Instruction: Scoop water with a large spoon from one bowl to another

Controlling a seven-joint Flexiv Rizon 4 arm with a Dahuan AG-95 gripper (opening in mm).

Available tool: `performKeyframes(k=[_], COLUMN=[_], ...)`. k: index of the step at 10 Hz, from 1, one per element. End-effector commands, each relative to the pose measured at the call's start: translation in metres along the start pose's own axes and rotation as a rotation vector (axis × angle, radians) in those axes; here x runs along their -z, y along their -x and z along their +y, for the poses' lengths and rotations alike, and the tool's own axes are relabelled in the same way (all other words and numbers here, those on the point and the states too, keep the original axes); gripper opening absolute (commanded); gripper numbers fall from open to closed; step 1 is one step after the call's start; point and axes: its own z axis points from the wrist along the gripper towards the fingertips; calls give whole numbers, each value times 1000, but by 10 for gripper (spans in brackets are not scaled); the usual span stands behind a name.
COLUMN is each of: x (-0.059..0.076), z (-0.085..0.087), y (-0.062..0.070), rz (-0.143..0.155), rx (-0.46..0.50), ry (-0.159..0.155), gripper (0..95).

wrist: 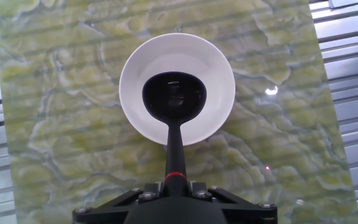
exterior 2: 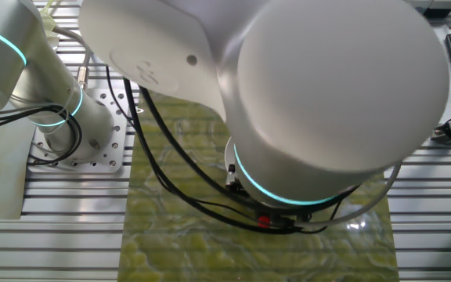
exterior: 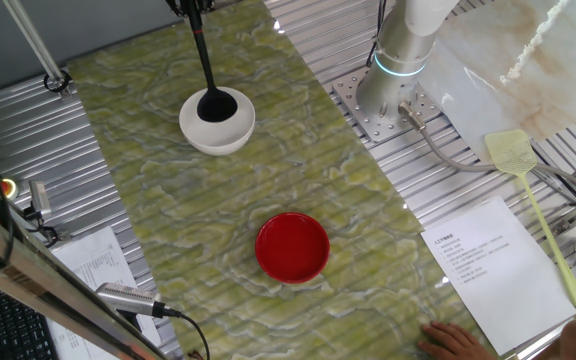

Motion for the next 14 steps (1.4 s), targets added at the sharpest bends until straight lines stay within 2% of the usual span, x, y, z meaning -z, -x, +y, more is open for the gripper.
performKeyframes(k=[1,4,6,10,14], x=[0,-2,0,1,2], z=[-1,-2,-2,-1,-1], y=[0,5,11,13,16], rz=[2,4,32,59,66], rx=[2,8,15,31,25], ry=[3,15,17,22,21], gripper=[0,0,0,0,0])
